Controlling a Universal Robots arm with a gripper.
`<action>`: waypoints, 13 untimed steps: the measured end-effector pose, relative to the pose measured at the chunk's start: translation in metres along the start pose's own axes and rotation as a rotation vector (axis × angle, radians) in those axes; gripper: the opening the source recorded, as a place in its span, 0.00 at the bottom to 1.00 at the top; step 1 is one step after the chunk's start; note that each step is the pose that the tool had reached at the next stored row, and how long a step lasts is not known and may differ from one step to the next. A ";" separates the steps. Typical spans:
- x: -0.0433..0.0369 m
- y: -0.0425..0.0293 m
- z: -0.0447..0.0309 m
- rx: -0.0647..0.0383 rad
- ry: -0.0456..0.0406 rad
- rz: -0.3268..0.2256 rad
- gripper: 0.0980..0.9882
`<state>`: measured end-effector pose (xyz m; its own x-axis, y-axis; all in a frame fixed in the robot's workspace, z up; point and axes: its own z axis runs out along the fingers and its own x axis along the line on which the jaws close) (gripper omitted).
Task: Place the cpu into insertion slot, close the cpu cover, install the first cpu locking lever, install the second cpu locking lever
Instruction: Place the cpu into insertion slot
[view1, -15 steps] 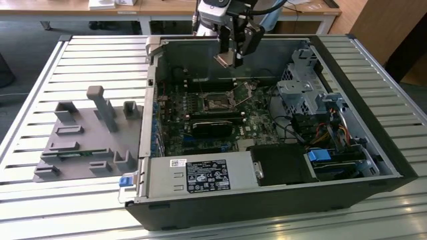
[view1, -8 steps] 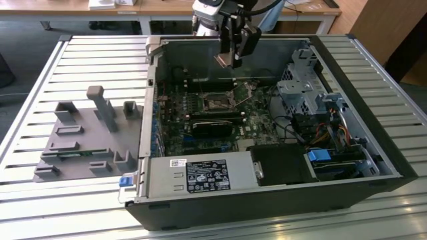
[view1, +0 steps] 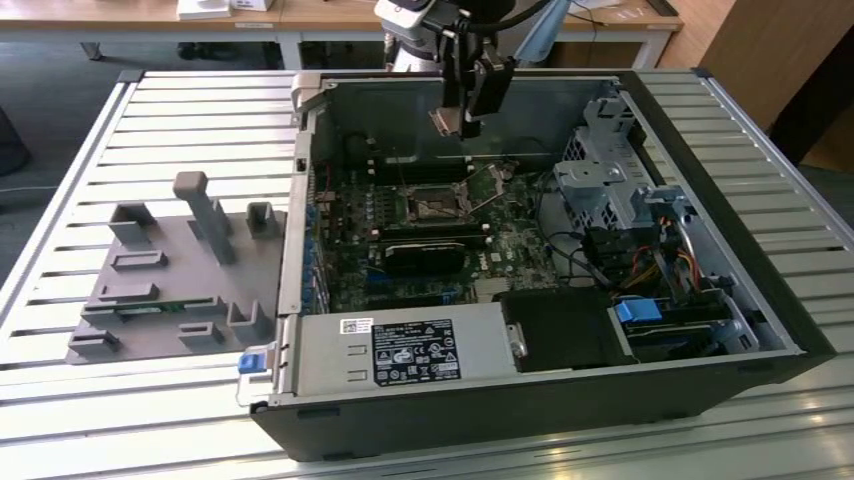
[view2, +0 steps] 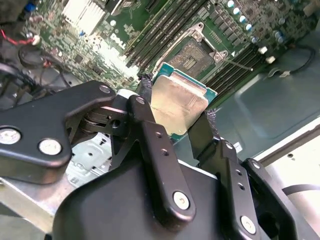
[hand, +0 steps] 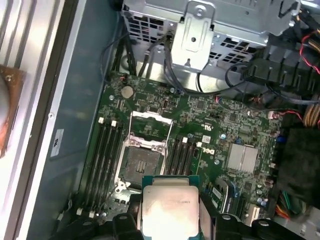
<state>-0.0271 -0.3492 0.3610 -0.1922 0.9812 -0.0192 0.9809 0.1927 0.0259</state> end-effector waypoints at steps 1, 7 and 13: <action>0.0001 0.0000 0.0004 0.000 -0.0004 0.013 0.50; 0.0009 0.0000 0.0067 0.001 -0.0011 0.044 0.50; 0.0012 -0.0002 0.0125 -0.002 -0.0027 0.078 0.50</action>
<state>-0.0271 -0.3483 0.3485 -0.1154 0.9931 -0.0198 0.9928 0.1160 0.0298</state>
